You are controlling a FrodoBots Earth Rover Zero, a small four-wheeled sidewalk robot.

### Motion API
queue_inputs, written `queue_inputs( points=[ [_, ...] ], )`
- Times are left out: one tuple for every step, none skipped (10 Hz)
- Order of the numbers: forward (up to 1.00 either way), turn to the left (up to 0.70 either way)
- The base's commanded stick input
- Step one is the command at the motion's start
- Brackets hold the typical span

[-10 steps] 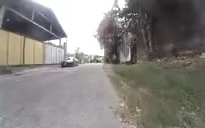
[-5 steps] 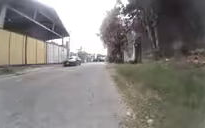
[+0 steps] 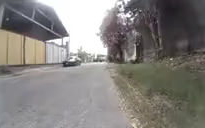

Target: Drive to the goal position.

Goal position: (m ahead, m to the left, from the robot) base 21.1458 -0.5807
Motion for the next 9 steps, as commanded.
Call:
queue_inputs(
  points=[
    [0.5,0.0],
    [0.5,0.0],
    [0.5,0.26],
    [0.5,0.5],
    [0.5,0.4],
    [0.5,0.05],
    [0.5,0.0],
    [0.5,0.0],
    [0.5,0.0]
  ],
)
